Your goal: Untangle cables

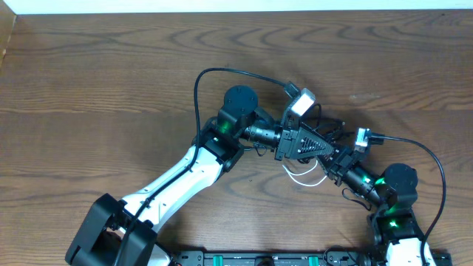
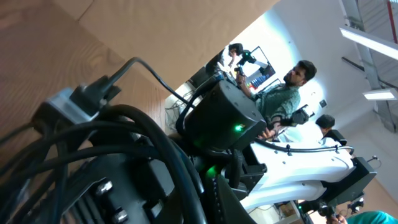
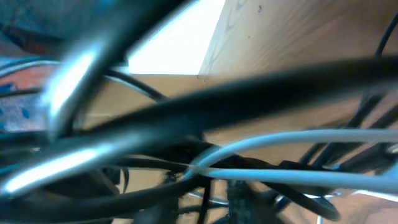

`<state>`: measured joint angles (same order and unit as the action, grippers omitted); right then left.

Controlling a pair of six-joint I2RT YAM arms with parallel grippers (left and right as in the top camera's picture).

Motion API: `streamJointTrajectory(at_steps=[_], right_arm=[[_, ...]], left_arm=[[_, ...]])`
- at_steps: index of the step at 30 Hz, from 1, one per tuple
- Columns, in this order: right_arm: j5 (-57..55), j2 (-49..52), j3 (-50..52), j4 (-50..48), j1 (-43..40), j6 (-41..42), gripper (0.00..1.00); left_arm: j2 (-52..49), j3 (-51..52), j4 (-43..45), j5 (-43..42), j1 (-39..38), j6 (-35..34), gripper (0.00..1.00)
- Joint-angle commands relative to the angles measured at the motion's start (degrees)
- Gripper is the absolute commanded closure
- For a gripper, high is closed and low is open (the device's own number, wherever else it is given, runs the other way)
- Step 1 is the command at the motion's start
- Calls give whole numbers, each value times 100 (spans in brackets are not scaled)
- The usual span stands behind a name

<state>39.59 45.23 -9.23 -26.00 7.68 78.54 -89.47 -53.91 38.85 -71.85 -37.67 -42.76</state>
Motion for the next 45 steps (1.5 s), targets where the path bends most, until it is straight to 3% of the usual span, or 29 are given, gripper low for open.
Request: streamJointTrajectory(at_steps=[1, 12, 17, 21, 25, 29, 32, 34, 37, 45], right_arm=[[-63, -9, -31, 219, -9, -247, 99], [-352, 15, -31, 2776, -11, -1502, 99], [-404, 15, -31, 3001, -11, -2015, 99], [92, 15, -31, 2343, -11, -2236, 99], [787, 15, -31, 638, -11, -2243, 99], [1303, 15, -31, -887, -9, -2179, 99], [1346, 15, -31, -1062, -11, -2133, 99], [1346, 15, -31, -1062, -11, -2138, 99], [1294, 15, -31, -1045, -11, -2135, 99], [988, 15, -31, -1045, -15, -1991, 99]], left_arm=[[76, -96, 225, -103, 15, 72, 92], [81, -96, 1419, -103, 514, -737, 92], [81, -96, 1397, -138, 1137, -905, 92], [79, -96, 1290, -402, 1495, -901, 92], [74, -96, 367, -426, 1491, -535, 91], [74, -96, -1045, -326, 1488, 490, 62], [74, -96, -2098, 94, 1482, 907, 42], [74, -96, -2712, 411, 1471, 1102, 36], [74, -96, -3335, 546, 1434, 1427, 35], [74, -96, -3969, 546, 1233, 2247, 35]])
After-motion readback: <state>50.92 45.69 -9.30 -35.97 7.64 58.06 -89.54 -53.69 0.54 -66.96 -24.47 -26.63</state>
